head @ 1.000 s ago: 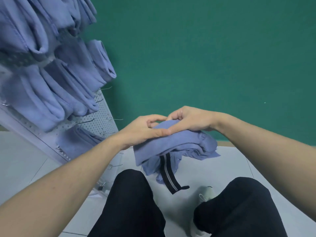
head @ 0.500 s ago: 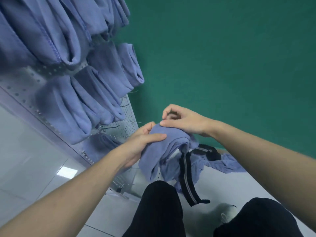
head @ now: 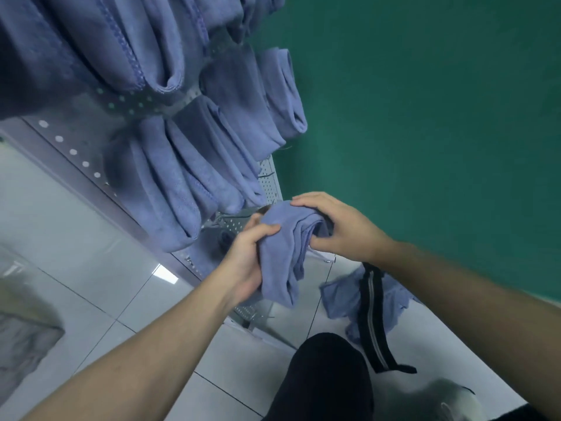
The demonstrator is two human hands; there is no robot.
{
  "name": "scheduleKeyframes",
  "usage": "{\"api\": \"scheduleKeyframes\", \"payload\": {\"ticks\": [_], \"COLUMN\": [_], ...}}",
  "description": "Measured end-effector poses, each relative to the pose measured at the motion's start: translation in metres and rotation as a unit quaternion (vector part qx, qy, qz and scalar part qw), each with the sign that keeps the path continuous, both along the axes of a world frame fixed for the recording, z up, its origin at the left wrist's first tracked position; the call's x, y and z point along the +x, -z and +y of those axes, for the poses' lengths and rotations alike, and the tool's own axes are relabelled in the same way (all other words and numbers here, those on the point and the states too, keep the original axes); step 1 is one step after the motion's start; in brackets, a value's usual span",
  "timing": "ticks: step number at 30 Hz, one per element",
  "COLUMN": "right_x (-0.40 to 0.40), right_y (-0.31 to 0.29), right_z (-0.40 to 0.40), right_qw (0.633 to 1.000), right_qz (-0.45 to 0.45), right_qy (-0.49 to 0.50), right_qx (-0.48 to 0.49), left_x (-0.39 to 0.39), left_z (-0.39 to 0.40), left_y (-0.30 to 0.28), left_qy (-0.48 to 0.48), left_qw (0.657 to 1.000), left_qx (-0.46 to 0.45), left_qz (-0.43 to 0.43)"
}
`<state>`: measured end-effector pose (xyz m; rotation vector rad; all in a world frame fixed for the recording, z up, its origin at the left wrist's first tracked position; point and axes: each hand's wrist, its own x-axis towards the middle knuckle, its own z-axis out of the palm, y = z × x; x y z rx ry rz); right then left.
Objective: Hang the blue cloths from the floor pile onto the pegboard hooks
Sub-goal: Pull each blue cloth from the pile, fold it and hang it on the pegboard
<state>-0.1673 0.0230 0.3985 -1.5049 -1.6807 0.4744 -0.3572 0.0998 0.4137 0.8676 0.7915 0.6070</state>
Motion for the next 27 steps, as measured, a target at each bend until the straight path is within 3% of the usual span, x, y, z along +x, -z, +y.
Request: {"api": "scheduleKeyframes", "payload": {"ticks": [2, 5, 8, 19, 23, 27], "right_x": [-0.003, -0.008, -0.013, -0.034, -0.041, -0.053], "right_y": [0.008, 0.013, 0.014, 0.004, 0.004, 0.006], "right_z": [0.01, 0.025, 0.036, 0.057, 0.072, 0.086], "right_qw": [0.998, 0.99, 0.996, 0.99, 0.994, 0.995], "right_qz": [-0.023, -0.078, -0.032, 0.054, 0.073, 0.094], "right_qy": [0.04, 0.1, 0.078, 0.096, 0.071, 0.038], "right_qx": [0.032, 0.058, 0.042, 0.085, 0.04, 0.004], "left_x": [0.0, 0.002, 0.004, 0.002, 0.01, 0.015], "left_z": [0.001, 0.002, 0.001, -0.002, 0.007, 0.016], "left_y": [0.001, 0.005, 0.006, 0.022, 0.019, 0.025], "left_qy": [-0.03, -0.097, -0.15, -0.227, -0.243, -0.275], "left_qw": [0.999, 0.978, 0.947, 0.902, 0.891, 0.852], "left_qx": [0.018, 0.137, 0.204, 0.322, 0.309, 0.333], "left_qz": [0.016, 0.127, 0.197, 0.178, 0.229, 0.295]}}
